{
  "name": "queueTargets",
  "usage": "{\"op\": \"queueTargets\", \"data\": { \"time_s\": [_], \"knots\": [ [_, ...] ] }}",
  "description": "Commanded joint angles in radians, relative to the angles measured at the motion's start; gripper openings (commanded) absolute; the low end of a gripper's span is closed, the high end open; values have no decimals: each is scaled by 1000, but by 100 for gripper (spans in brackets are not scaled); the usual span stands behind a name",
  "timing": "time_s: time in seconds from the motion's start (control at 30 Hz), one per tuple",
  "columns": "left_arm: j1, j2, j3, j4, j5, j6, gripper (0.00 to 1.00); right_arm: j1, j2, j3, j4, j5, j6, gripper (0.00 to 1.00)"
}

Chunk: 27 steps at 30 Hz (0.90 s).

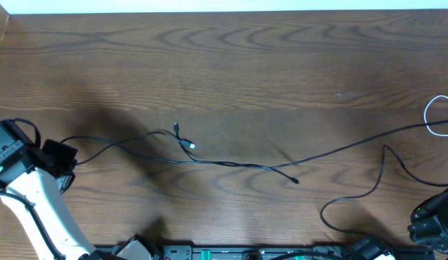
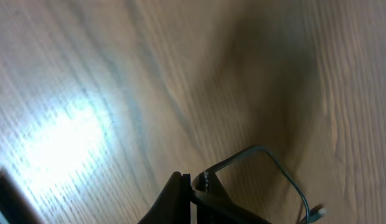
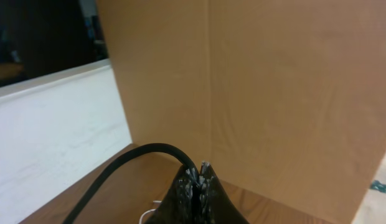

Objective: Untangle cables

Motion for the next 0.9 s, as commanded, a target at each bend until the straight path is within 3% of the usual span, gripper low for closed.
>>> {"op": "queueTargets", "data": {
  "time_s": [0.0, 0.2, 0.33, 0.6, 0.77, 0.87],
  "knots": [
    [31, -8, -17, -8, 8, -47, 7, -43, -5, 6, -12, 19, 64, 1],
    [34, -8, -19, -8, 28, -54, 7, -67, -5, -2, -15, -6, 113, 2],
    [32, -8, -19, -2, 118, -13, 7, -67, -5, -24, -15, -199, 113, 2],
    [-2, -8, -19, 1, 304, 144, 8, -68, 74, -43, 41, -1000, 79, 1],
    [-31, -8, -19, -5, 308, 165, 7, -68, 222, -43, 162, -1668, -221, 1],
    [-43, -8, -19, -16, 308, 181, 8, -68, 343, -43, 189, -1920, -336, 1]
  ]
}}
